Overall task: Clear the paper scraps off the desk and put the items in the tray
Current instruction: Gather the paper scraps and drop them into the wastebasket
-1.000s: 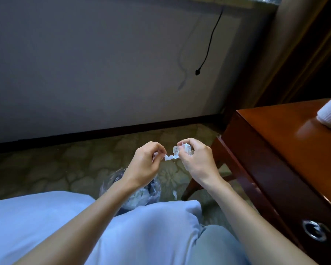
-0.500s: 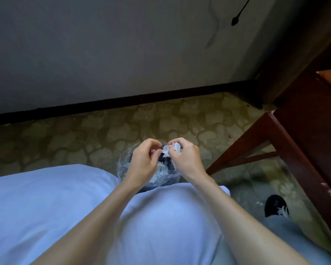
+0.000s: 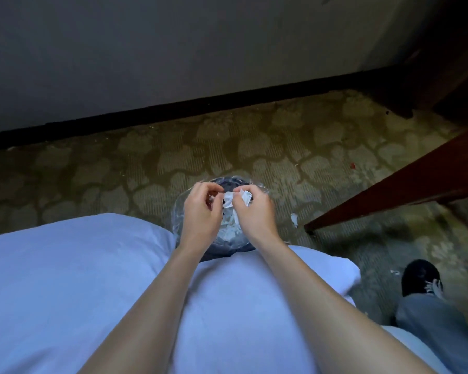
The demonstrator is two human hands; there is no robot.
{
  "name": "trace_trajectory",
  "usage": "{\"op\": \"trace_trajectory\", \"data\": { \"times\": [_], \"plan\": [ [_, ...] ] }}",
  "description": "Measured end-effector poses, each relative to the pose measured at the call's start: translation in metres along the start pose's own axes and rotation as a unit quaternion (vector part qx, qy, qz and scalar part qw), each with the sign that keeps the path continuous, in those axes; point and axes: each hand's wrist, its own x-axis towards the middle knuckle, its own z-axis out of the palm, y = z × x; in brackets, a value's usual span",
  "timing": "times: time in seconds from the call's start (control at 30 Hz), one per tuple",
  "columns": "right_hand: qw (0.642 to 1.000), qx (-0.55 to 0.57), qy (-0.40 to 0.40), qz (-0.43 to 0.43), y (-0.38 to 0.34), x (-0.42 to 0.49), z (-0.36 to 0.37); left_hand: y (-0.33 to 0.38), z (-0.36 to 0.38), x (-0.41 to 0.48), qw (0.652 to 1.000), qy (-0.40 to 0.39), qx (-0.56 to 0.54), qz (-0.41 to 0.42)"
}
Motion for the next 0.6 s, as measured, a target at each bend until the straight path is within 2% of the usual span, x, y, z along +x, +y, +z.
{"op": "trace_trajectory", "data": {
  "times": [0.37,0.6],
  "plan": [
    [0.987,0.138,-0.007,0.081,0.013,0.035,0.021,-0.027,0.017,0.017,0.998,-0.042,0.009,-0.048],
    [0.981,0.164,-0.021,0.104,0.024,0.048,0.02,-0.035,0.024,0.019,0.996,-0.049,0.021,-0.074]
  ]
}}
